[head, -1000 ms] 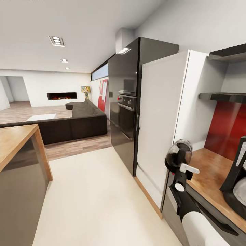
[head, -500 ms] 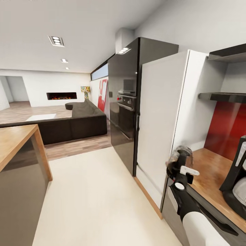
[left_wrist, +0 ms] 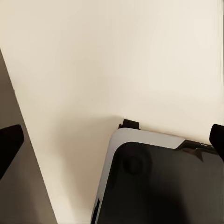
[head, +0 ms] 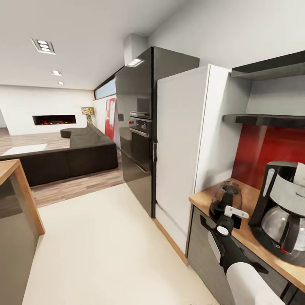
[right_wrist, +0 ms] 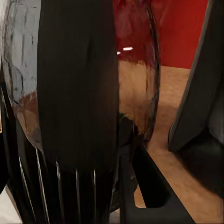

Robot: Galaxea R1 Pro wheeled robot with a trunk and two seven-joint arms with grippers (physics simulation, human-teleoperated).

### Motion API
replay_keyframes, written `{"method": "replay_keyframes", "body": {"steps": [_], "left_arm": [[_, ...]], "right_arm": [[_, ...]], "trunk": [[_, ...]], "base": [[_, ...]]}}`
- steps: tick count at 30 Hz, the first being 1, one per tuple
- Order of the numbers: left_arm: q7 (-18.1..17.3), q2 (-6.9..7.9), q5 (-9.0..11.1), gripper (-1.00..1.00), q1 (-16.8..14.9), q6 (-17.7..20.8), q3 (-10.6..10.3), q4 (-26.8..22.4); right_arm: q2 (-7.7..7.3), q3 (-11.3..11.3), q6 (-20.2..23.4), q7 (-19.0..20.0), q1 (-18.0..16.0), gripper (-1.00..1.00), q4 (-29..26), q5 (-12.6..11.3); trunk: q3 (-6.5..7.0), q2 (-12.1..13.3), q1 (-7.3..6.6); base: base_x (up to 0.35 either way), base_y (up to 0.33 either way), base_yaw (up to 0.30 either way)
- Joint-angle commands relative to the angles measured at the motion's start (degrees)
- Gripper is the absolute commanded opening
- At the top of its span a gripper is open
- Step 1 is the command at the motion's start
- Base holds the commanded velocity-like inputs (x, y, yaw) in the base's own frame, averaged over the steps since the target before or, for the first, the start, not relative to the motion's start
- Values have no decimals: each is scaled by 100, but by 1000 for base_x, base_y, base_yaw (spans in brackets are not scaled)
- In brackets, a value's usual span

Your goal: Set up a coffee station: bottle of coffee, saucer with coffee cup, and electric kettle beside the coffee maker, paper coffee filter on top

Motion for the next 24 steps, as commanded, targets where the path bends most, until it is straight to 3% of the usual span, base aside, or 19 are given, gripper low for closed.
{"method": "replay_keyframes", "body": {"steps": [1,14,24], "left_arm": [[2,0,40,100,0,-18,5,4],[2,-9,40,100,0,-18,5,2],[2,-9,39,100,0,-18,5,2]], "right_arm": [[9,-28,-12,0,-4,-100,3,87],[26,-19,-12,-1,-4,-100,16,95],[25,-19,-12,-1,-3,-100,12,95]], "trunk": [[-2,-5,2],[-2,-5,2],[-2,-5,2]], "base": [[0,0,-110],[11,0,-18],[39,0,-138]]}}
